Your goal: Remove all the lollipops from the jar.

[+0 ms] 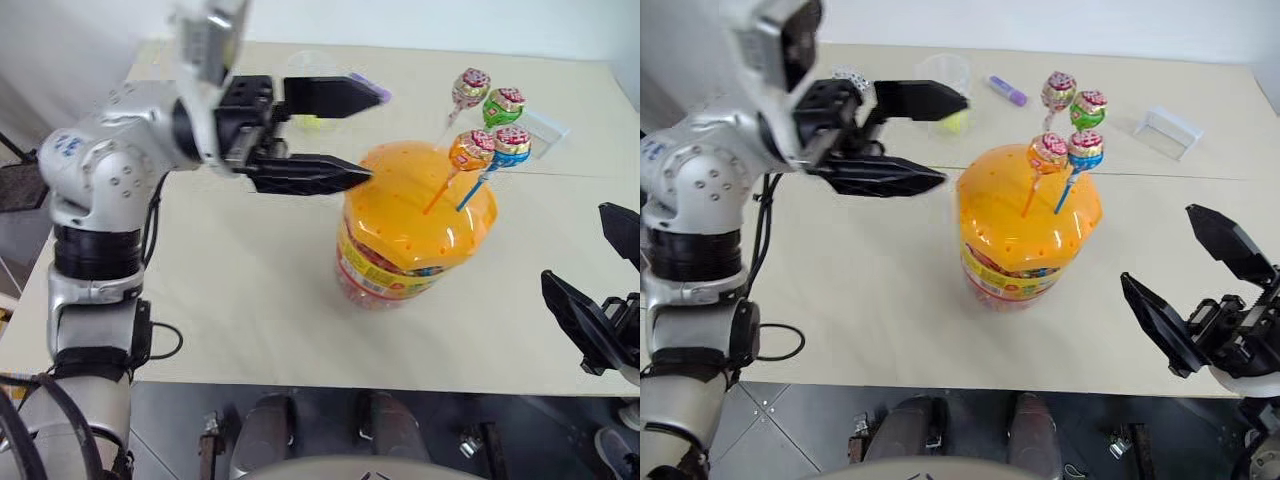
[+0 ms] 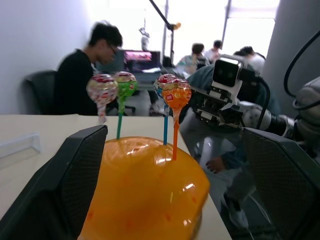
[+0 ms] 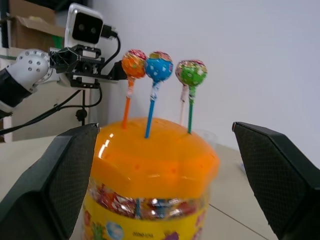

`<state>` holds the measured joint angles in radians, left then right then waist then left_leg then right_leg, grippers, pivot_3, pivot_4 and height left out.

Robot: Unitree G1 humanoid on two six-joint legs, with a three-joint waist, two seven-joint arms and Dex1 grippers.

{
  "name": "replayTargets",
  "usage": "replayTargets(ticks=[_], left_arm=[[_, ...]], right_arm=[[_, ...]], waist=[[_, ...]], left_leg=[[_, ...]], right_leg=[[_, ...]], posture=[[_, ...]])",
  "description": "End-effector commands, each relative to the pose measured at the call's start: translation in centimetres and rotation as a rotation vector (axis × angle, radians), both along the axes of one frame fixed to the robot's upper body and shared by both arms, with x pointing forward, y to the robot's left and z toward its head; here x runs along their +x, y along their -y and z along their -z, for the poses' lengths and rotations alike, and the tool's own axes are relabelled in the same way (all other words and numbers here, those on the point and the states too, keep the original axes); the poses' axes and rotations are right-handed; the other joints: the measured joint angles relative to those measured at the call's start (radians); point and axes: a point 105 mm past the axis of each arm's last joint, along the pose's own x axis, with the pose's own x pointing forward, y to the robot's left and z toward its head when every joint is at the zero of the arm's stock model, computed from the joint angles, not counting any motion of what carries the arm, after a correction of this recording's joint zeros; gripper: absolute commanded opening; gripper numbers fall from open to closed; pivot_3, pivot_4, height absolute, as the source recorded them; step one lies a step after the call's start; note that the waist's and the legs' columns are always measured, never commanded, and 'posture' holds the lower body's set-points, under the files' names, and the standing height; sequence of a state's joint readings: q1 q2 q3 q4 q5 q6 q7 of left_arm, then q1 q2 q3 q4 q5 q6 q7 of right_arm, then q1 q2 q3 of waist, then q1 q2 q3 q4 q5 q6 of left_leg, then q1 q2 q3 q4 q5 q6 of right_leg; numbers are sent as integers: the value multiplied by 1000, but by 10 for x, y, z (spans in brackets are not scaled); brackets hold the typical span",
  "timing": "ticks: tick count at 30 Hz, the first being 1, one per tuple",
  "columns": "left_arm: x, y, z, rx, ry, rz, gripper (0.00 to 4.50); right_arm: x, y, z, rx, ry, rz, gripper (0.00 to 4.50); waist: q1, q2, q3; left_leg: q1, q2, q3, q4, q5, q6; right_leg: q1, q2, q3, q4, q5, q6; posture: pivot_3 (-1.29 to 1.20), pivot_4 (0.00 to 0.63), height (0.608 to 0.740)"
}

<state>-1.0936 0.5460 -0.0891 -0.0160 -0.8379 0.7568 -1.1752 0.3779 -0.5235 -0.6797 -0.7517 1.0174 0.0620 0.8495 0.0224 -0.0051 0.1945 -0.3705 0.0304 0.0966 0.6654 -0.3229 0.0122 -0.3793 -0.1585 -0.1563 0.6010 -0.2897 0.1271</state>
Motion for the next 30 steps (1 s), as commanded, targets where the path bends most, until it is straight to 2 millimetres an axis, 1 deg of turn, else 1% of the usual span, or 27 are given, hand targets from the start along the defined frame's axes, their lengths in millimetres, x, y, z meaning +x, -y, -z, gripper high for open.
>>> replayTargets(ticks=[1, 2, 4, 6, 11, 12, 14, 16, 19, 20, 24, 26, 30], left_arm=[[0, 11, 4, 68, 21, 23, 4500], [0, 15, 4, 74, 14, 26, 4500], [-7, 21, 5, 103, -16, 68, 4500], [-10, 23, 6, 117, -31, 88, 4500], [-3, 38, 21, 172, -63, 46, 4500], [-1, 41, 23, 179, -69, 34, 4128], [3, 46, 26, 187, -69, 13, 3689], [6, 50, 27, 189, -68, 2, 3090], [2, 58, 23, 172, -73, 27, 2155], [2, 60, 23, 169, -71, 33, 1910], [-2, 60, 19, 153, -66, 62, 638], [-2, 56, 15, 136, -63, 76, 28], [0, 50, 6, 87, -73, 106, 28]], right_arm=[[-7, 5, -9, -25, 55, 65, 4470], [-7, 7, -8, -29, 52, 78, 4470], [-9, 12, -7, -39, 40, 105, 4470], [-9, 14, -6, -44, 33, 116, 4470], [-10, 18, -6, -64, 34, 140, 4470], [-10, 17, -6, -66, 33, 137, 4500], [-11, 15, -5, -71, 28, 125, 4500], [-13, 14, -3, -74, 17, 109, 4500], [-16, 7, 2, -79, -12, 71, 4500], [-17, 6, 3, -75, -14, 66, 4500], [-19, 3, 2, -62, -13, 43, 4500], [-23, -2, -4, -12, 31, 1, 4500], [-23, -9, -7, 19, 39, -41, 4500]], waist=[[-1, 0, 0], [-1, 0, 0], [2, 0, 0], [3, 0, 0], [6, 0, 0], [6, 0, 0], [6, 0, 0], [7, 0, 0], [8, 0, 0], [8, 0, 0], [6, 0, 0], [6, 0, 0], [5, 0, 0]], left_leg=[[0, 1, 0, 0, 0, 0], [0, 1, 0, 0, 0, -1], [0, 2, 0, 1, 1, -1], [-1, 2, -1, 2, 1, -1], [0, 1, -3, 3, 0, -1], [0, 1, -3, 3, 0, -1], [0, 1, -3, 3, 0, -1], [0, 1, -3, 3, 0, -1], [0, 1, -3, 3, 0, -1], [0, 1, -3, 3, 0, -1], [1, 1, -4, 3, 0, 0], [1, 1, -4, 3, 0, 0], [0, 1, -4, 3, 0, 0]], right_leg=[[0, 1, 0, 0, 0, 0], [0, 2, 0, 0, 0, -1], [0, 2, 1, 1, -1, -1], [0, 2, 2, 0, -1, -1], [0, 3, 7, 0, -1, -1], [0, 3, 8, 0, -1, -1], [0, 4, 10, 0, -1, -1], [0, 7, 16, 0, -1, -1], [0, 9, 22, -1, -1, 0], [0, 9, 23, -1, -1, 0], [0, 9, 24, -1, -1, 0], [-1, 9, 24, -1, -1, 0], [-2, 9, 25, -1, -1, 0]], posture=[[0, 150, 740], [0, 150, 740], [0, 150, 740], [0, 150, 740], [0, 150, 740], [0, 150, 740], [0, 150, 740], [0, 150, 740], [0, 150, 740], [0, 150, 740], [0, 150, 740], [0, 150, 740], [0, 150, 740]])
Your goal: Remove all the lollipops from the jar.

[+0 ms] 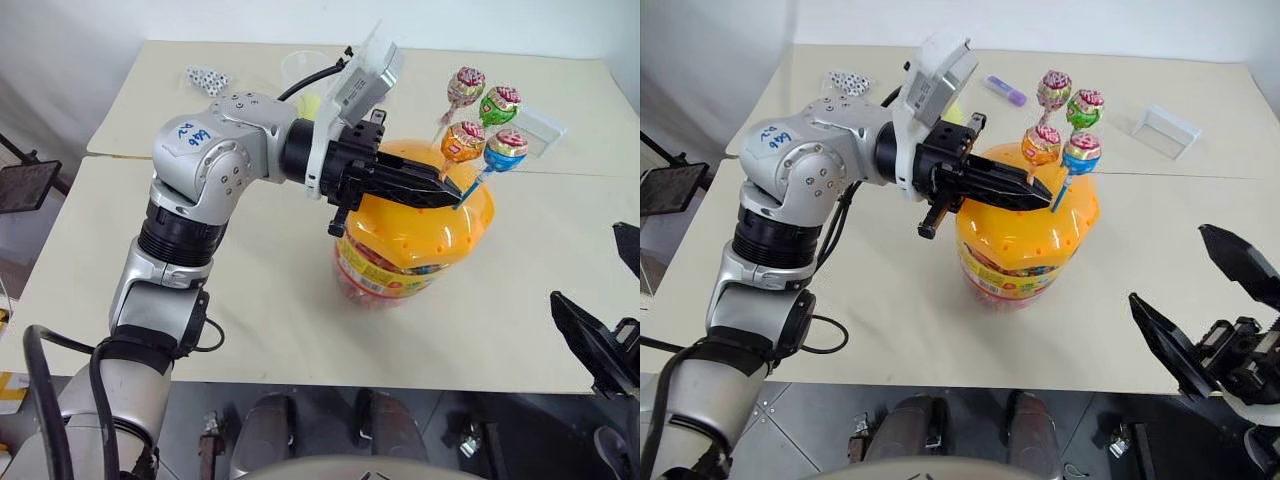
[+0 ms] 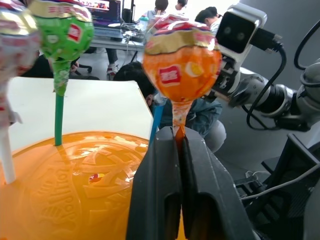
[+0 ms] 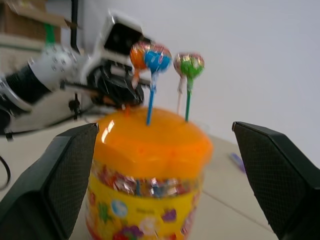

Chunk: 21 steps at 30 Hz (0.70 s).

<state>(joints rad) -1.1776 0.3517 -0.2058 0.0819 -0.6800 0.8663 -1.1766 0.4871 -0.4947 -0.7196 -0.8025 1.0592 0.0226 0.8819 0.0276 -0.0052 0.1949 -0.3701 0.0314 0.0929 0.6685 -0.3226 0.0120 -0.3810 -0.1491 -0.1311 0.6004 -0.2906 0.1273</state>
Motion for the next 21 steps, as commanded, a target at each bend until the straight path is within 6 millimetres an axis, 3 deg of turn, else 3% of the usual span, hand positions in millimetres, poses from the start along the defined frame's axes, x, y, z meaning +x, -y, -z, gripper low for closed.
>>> replayTargets(ticks=[1, 6, 9, 12, 14, 17, 20, 21], left_arm=[[-3, -5, -22, -83, 28, 52, 28], [-3, -21, -49, -293, -28, 163, 28], [5, -45, -64, -431, -64, 188, 28], [16, -65, -68, -458, -119, 142, 28], [24, -81, -59, -408, -119, 63, 28], [48, -124, -28, -244, -122, -239, 28], [57, -159, 1, -125, -133, -449, 28], [58, -185, 26, -44, -168, -594, 28]], right_arm=[[-5, -9, -10, 32, 49, -47, 4500], [-3, -11, -5, 17, 33, -85, 4500], [1, -9, 0, -29, 20, -106, 4500], [6, -7, 2, -68, 24, -131, 4500], [8, -8, 3, -116, 26, -167, 4500], [11, -14, 7, -181, 14, -259, 4500], [11, -18, 10, -219, 6, -323, 4500], [12, -20, 16, -263, -13, -368, 4500]], waist=[[0, 0, 0], [-1, 0, 0], [-1, 0, 0], [-2, 0, 0], [-6, -1, 0], [-17, 0, 0], [-19, -1, 1], [-17, -3, 1]], left_leg=[[0, 0, 0, 0, 0, 0], [-1, 0, 1, 1, 0, 0], [-1, 0, 2, 1, 0, 0], [-1, 0, 2, 1, 0, 0], [-1, 0, 3, 1, 0, 0], [-1, 0, 7, 0, 0, 0], [0, 1, 8, -2, 0, -1], [-1, 1, 8, -2, 0, 0]], right_leg=[[-1, 0, 0, 0, 0, 0], [-3, 0, 1, 2, 0, 0], [-4, 0, 1, 3, 0, 0], [-4, 0, 2, 4, 0, 0], [-6, 0, 3, 6, 0, 0], [-11, 0, 7, 11, 0, 0], [-13, 1, 8, 13, 0, 0], [-13, 1, 9, 13, 0, 0]], posture=[[0, 150, 740], [0, 150, 740], [0, 150, 740], [0, 150, 740], [0, 150, 740], [0, 150, 740], [0, 150, 740], [0, 150, 740]])
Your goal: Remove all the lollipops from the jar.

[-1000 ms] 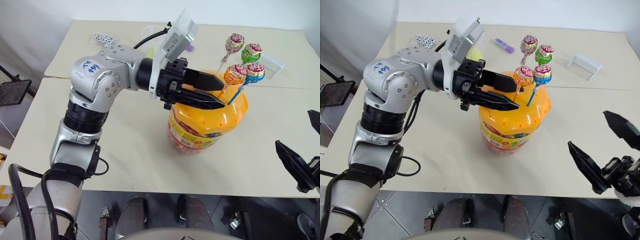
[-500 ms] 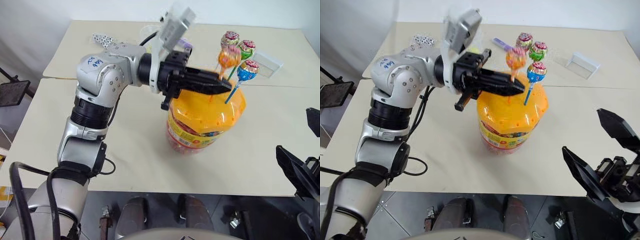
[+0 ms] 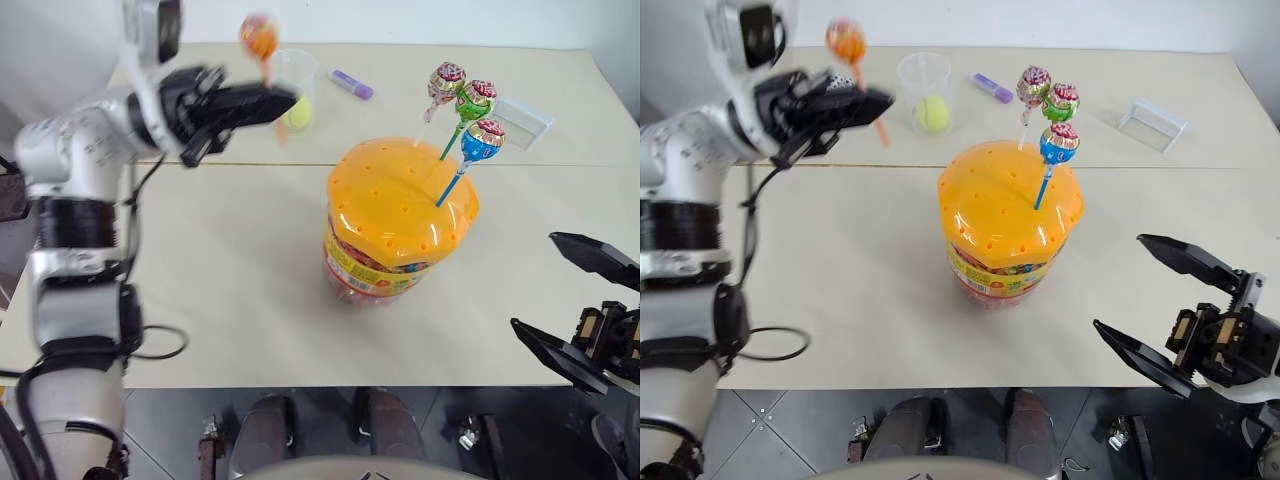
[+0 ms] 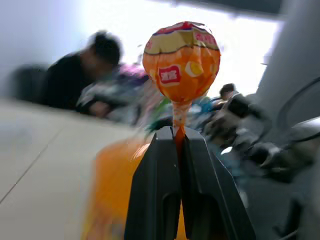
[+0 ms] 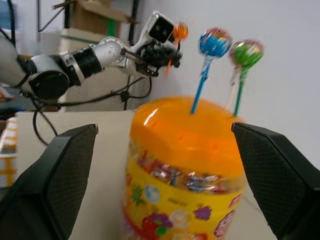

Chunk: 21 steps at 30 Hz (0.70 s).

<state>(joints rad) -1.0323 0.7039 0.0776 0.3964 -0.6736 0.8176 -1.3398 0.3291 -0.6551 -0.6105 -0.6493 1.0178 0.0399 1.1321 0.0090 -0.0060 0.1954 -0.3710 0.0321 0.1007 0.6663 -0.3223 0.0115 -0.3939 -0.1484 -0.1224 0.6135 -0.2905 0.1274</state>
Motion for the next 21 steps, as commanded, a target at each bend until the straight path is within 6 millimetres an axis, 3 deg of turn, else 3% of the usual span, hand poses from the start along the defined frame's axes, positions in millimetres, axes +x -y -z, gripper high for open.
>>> replayTargets(ticks=[1, 3, 8, 11, 14, 20, 21], left_arm=[[-3, -51, 46, 204, -106, -279, 28], [-15, -78, 81, 321, -221, -415, 28], [-53, -103, 144, 414, -421, -549, 28], [-67, -120, 178, 511, -443, -634, 28], [-67, -131, 194, 554, -430, -697, 28], [-55, -143, 186, 536, -366, -745, 1511], [-53, -144, 177, 523, -302, -719, 1785]], right_arm=[[-2, -6, 11, -115, -22, -117, 4500], [-1, -4, 21, -181, -51, -158, 4500], [13, 13, 30, -242, -71, -116, 4500], [19, 20, 31, -259, -73, -93, 4500], [21, 22, 29, -257, -72, -91, 4500], [22, 25, 26, -231, -93, -55, 4500], [26, 28, 22, -197, -99, -13, 4500]], waist=[[0, -3, 1], [-9, -4, 1], [14, -10, 4], [17, -10, 4], [17, -7, 2], [15, -3, 0], [15, -3, 0]], left_leg=[[-1, 0, 0, 1, 0, 0], [0, 0, 2, 0, -1, 2], [-3, 3, -3, 4, -2, 2], [-4, 4, -3, 7, -3, 2], [-3, 5, -3, 7, -4, 1], [3, 6, 3, 2, -3, -1], [3, 6, 3, 2, -3, -1]], right_leg=[[0, 0, 0, -1, 0, 0], [0, 0, 2, -2, 0, 0], [0, -1, 5, -1, 0, 1], [1, -2, 7, -3, 0, 1], [1, -2, 7, -4, 0, 1], [-1, -1, 8, -2, -1, -1], [-1, -1, 8, -2, -1, -2]], posture=[[0, 150, 740], [0, 150, 740], [0, 150, 740], [0, 150, 740], [0, 150, 740], [0, 150, 740], [0, 150, 740]])
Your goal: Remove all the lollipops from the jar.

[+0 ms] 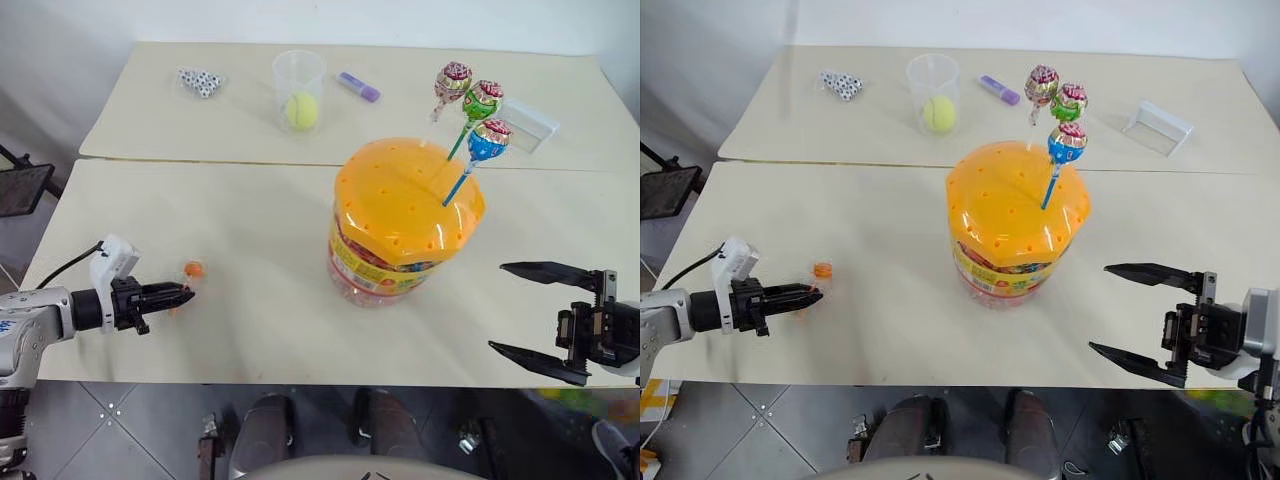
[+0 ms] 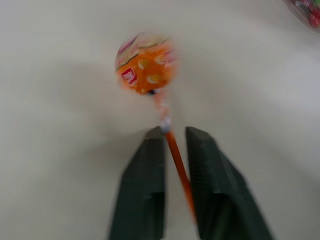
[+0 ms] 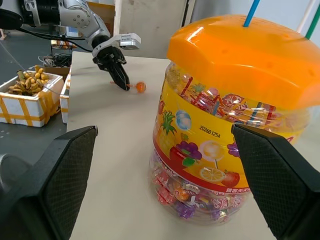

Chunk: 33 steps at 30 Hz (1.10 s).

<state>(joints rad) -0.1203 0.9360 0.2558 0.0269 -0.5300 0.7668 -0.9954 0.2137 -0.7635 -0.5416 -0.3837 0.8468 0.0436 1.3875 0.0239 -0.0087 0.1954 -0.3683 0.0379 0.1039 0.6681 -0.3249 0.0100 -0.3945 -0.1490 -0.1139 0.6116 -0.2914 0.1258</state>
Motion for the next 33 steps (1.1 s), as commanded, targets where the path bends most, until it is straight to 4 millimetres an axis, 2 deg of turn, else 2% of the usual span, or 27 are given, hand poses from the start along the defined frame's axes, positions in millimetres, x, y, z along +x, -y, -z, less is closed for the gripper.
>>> replayTargets(ticks=[1, 5, 8, 10, 12, 14, 18, 21, 24, 27, 33], left_arm=[[9, -18, -16, 59, 135, 15, 2046], [6, -8, -59, -36, 378, 238, 3249], [7, 15, -103, -209, 495, 351, 3249], [3, 36, -121, -314, 530, 433, 3416], [-3, 57, -131, -406, 553, 498, 3789], [-7, 73, -135, -446, 621, 542, 4390], [-16, 95, -138, -528, 675, 600, 4453], [-17, 103, -142, -583, 684, 611, 4453], [-17, 105, -137, -592, 668, 606, 4500], [-19, 104, -130, -605, 653, 605, 4500], [-20, 105, -133, -636, 666, 604, 4500]], right_arm=[[5, 9, -19, 67, 23, 96, 4500], [12, 7, -38, 180, 3, 145, 4500], [18, -13, -52, 196, -16, 106, 4500], [19, -27, -62, 191, -5, 51, 4500], [24, -37, -63, 135, -27, 51, 4500], [26, -45, -68, 149, -36, 31, 4500], [27, -56, -71, 122, -39, -15, 4500], [31, -63, -78, 146, -26, -31, 4500], [32, -72, -85, 155, -16, -75, 3907], [33, -80, -87, 155, -19, -102, 2871], [40, -79, -86, 170, -25, -90, 786]], waist=[[0, 0, 0], [-1, 0, 0], [1, 0, 0], [0, 0, 0], [-1, 0, 0], [-1, -1, 0], [-2, -3, 1], [-3, -3, 1], [-3, -3, 1], [-3, -3, 1], [0, -3, 1]], left_leg=[[0, 0, 0, 0, 0, 0], [-3, 1, 2, 0, 0, 0], [-3, 1, 2, 1, -1, 0], [-4, 1, 2, 2, -1, 1], [-4, -1, 2, 2, -1, 1], [-4, -3, 2, 2, -2, 1], [-4, -3, 2, 4, -1, 1], [-5, -3, 2, 6, -2, 1], [-5, -3, 2, 9, -2, 2], [-6, -3, 2, 9, -2, 3], [-8, -3, 0, 11, -3, 4]], right_leg=[[0, 0, 0, 0, 0, 0], [-3, 0, 0, 2, 0, -1], [-3, 0, -1, 4, 0, -1], [-4, 0, -1, 5, 0, 0], [-4, 0, -1, 6, 1, 1], [-4, 0, 0, 6, 1, 2], [-4, 0, -1, 6, 1, 2], [-4, 0, 0, 6, 1, 2], [-3, 0, 0, 6, 1, 2], [-3, 0, 0, 6, 1, 2], [-3, 0, -2, 5, 1, 2]], posture=[[0, 150, 740], [0, 150, 740], [0, 150, 740], [0, 150, 740], [0, 150, 740], [0, 150, 740], [0, 150, 740], [0, 150, 740], [0, 150, 740], [0, 150, 740], [0, 150, 740]])
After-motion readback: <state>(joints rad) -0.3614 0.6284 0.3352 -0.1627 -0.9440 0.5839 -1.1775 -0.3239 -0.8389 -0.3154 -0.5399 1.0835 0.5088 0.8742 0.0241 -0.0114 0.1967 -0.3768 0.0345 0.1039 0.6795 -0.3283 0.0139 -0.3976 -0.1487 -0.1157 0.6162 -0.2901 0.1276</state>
